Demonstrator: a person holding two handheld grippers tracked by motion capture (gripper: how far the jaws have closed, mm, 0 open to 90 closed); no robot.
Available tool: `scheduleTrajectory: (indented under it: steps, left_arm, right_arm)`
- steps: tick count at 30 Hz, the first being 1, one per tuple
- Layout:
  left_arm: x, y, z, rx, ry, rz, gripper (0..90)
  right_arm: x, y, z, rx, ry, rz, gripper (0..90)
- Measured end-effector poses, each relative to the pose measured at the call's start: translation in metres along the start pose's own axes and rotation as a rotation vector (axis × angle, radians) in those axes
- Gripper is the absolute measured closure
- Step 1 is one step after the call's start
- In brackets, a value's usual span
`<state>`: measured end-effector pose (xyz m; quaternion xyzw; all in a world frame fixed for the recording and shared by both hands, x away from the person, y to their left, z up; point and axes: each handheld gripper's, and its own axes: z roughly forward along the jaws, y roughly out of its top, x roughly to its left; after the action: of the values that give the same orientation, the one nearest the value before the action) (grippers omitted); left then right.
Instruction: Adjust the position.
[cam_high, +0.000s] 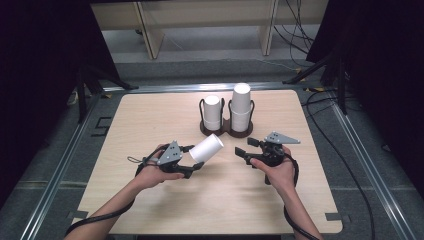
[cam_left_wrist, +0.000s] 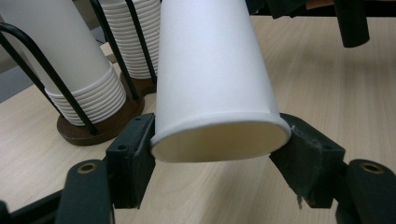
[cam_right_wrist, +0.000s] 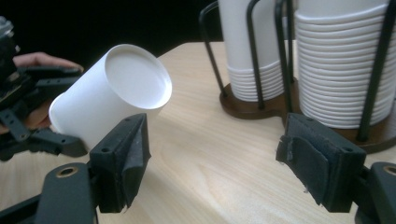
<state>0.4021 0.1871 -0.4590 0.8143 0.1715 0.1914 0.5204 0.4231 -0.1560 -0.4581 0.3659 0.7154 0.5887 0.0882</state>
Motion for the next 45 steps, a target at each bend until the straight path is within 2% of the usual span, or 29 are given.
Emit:
scheduleTrajectory:
  steps: [1, 2, 3, 4, 6, 7, 9, 10, 12, 13, 16, 17, 18, 20, 21, 23, 26, 27, 28, 29, 31, 32, 33, 34, 35, 38, 39, 41, 45]
  left_arm:
    - [0.0, 0.001, -0.001, 0.001, -0.006, 0.007, 31.6]
    - [0.0, 0.001, -0.001, 0.001, -0.006, 0.007, 31.7]
    - [0.001, 0.002, -0.003, 0.007, -0.012, 0.014, 31.7]
    - [0.001, 0.003, -0.004, 0.012, -0.017, 0.022, 31.7]
    - [0.001, 0.004, -0.005, 0.011, -0.024, 0.024, 31.7]
    - [0.002, 0.005, -0.005, 0.014, -0.036, 0.037, 31.7]
    - [0.002, 0.006, -0.006, 0.029, -0.051, 0.045, 31.8]
    - [0.003, 0.007, -0.006, 0.043, -0.063, 0.066, 31.7]
    - [0.003, 0.007, -0.006, 0.046, -0.069, 0.069, 31.7]
    - [0.004, 0.009, -0.007, 0.056, -0.072, 0.081, 31.7]
    - [0.004, 0.01, -0.008, 0.052, -0.075, 0.079, 31.8]
    - [0.005, 0.011, -0.009, 0.058, -0.084, 0.082, 31.7]
    - [0.005, 0.011, -0.009, 0.061, -0.085, 0.087, 31.8]
    - [0.005, 0.011, -0.009, 0.064, -0.088, 0.091, 31.8]
    - [0.005, 0.012, -0.01, 0.074, -0.094, 0.1, 31.8]
    - [0.006, 0.013, -0.009, 0.07, -0.107, 0.109, 31.8]
    - [0.006, 0.014, -0.011, 0.086, -0.111, 0.12, 31.8]
    - [0.006, 0.016, -0.011, 0.089, -0.118, 0.123, 31.9]
    - [0.007, 0.017, -0.011, 0.099, -0.117, 0.135, 31.9]
    - [0.007, 0.017, -0.011, 0.1, -0.122, 0.132, 31.9]
    - [0.007, 0.018, -0.01, 0.099, -0.125, 0.136, 32.0]
    - [0.007, 0.02, -0.011, 0.115, -0.127, 0.144, 32.0]
    - [0.007, 0.02, -0.011, 0.115, -0.127, 0.144, 32.1]
    - [0.007, 0.02, -0.01, 0.108, -0.133, 0.15, 32.1]
    - [0.007, 0.022, -0.011, 0.123, -0.132, 0.165, 32.1]
    - [0.006, 0.023, -0.011, 0.14, -0.136, 0.191, 32.1]
    - [0.006, 0.024, -0.01, 0.151, -0.15, 0.19, 32.2]
    - [0.006, 0.024, -0.01, 0.154, -0.15, 0.194, 32.2]
    - [0.008, 0.024, -0.009, 0.159, -0.163, 0.192, 32.2]
  right_arm:
    - [0.001, 0.0, 0.0, 0.028, 0.016, 0.0, 23.6]
    - [0.001, 0.0, 0.0, 0.028, 0.016, 0.0, 23.6]
    - [0.001, 0.0, 0.001, 0.04, 0.018, -0.033, 23.6]
    - [0.004, -0.001, 0.0, 0.054, 0.033, 0.0, 23.6]
    - [0.004, -0.001, 0.0, 0.062, 0.043, -0.007, 23.7]
    - [0.002, -0.001, 0.001, 0.089, 0.05, -0.047, 23.6]
    - [0.002, -0.001, 0.001, 0.086, 0.064, -0.078, 24.0]
    - [0.002, -0.002, 0.002, 0.087, 0.059, -0.089, 24.1]
    - [0.003, -0.001, 0.002, 0.097, 0.069, -0.093, 23.7]
    - [0.004, -0.001, 0.001, 0.11, 0.09, -0.096, 22.9]
    - [0.003, -0.002, 0.003, 0.117, 0.09, -0.118, 22.7]
    - [0.003, -0.001, 0.002, 0.109, 0.09, -0.148, 22.6]
    - [0.005, -0.001, 0.002, 0.117, 0.1, -0.126, 22.6]
    - [0.005, 0.0, 0.002, 0.131, 0.106, -0.132, 22.6]
    - [0.005, 0.001, 0.002, 0.129, 0.11, -0.172, 22.6]
    - [0.006, 0.001, 0.002, 0.134, 0.13, -0.185, 22.7]
    - [0.007, 0.001, 0.003, 0.138, 0.145, -0.193, 22.9]
    - [0.008, -0.001, 0.004, 0.15, 0.168, -0.182, 23.1]
    - [0.009, -0.001, 0.002, 0.166, 0.156, -0.182, 23.3]
    - [0.01, -0.002, 0.003, 0.17, 0.176, -0.181, 23.3]
    - [0.011, -0.004, 0.003, 0.179, 0.183, -0.18, 23.3]
    - [0.01, -0.004, 0.003, 0.174, 0.176, -0.203, 23.3]
    - [0.011, -0.004, 0.003, 0.192, 0.184, -0.187, 23.3]
    - [0.011, -0.004, 0.003, 0.192, 0.184, -0.187, 23.3]
    - [0.01, -0.004, 0.002, 0.191, 0.178, -0.216, 23.1]
    - [0.011, -0.005, 0.002, 0.2, 0.191, -0.213, 23.0]
    - [0.013, -0.005, 0.001, 0.216, 0.19, -0.201, 23.0]
    - [0.013, -0.006, 0.001, 0.222, 0.204, -0.197, 23.0]
    - [0.013, -0.007, 0.003, 0.214, 0.207, -0.22, 24.0]
